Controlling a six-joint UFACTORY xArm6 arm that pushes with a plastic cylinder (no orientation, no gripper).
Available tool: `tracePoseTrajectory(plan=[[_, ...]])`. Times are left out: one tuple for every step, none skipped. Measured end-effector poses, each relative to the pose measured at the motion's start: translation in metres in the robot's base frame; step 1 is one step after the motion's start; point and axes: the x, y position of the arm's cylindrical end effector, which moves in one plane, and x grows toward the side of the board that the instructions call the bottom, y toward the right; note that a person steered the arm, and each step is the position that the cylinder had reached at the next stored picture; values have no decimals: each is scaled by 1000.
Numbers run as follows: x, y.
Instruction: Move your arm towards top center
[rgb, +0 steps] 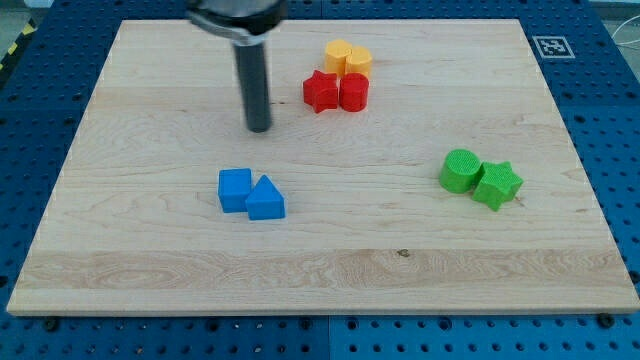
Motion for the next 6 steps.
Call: tracePoseTrajectory(plan=[[-21, -53], [-75, -64], [-120, -46], [-133, 1], [-143, 48], [-143, 97]])
